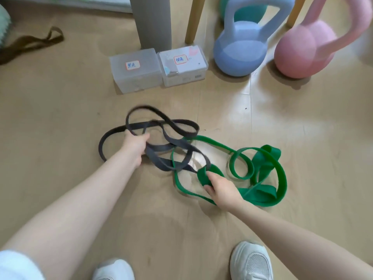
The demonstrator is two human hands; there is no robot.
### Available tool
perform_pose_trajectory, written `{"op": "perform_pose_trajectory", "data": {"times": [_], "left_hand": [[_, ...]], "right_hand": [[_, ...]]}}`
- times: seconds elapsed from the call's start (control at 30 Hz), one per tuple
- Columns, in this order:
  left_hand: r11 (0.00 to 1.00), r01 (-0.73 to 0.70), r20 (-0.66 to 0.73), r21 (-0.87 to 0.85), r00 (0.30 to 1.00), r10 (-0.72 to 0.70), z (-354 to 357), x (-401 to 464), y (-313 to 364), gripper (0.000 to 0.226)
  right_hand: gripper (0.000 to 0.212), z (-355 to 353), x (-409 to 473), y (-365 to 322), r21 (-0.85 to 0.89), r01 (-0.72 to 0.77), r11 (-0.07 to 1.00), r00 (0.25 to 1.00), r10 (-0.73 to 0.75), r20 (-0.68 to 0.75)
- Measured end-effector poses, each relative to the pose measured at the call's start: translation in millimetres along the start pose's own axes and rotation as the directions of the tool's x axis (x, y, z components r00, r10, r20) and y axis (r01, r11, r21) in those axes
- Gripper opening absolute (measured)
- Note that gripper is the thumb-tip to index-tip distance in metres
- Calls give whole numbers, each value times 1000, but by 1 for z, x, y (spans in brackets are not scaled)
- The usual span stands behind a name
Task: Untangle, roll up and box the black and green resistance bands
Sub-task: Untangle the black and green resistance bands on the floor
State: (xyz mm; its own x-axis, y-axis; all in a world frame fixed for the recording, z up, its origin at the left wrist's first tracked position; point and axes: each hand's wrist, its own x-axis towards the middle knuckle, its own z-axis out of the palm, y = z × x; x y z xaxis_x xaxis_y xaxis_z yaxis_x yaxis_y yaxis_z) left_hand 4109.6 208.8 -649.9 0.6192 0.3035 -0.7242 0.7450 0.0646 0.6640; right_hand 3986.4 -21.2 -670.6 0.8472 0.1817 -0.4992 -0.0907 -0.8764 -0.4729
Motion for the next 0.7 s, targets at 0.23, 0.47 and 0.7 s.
{"op": "perform_pose_trajectory", "data": {"times": [0.23,0.47,0.7], "left_hand": [[251,-632,457,733,731,507,22,-24,-62,66],[-388,-790,861,476,327,390,68,-9,-69,63],[-484,-708,857,514,397,329,63,-7,-48,26]], "right_hand": [[51,-11,7,11,41,-58,997,994,54,93],[40,2,-2,16,-77,-9,997,996,16,85],[17,-1,-2,-4,-75,76,994,997,-77,-21]]}}
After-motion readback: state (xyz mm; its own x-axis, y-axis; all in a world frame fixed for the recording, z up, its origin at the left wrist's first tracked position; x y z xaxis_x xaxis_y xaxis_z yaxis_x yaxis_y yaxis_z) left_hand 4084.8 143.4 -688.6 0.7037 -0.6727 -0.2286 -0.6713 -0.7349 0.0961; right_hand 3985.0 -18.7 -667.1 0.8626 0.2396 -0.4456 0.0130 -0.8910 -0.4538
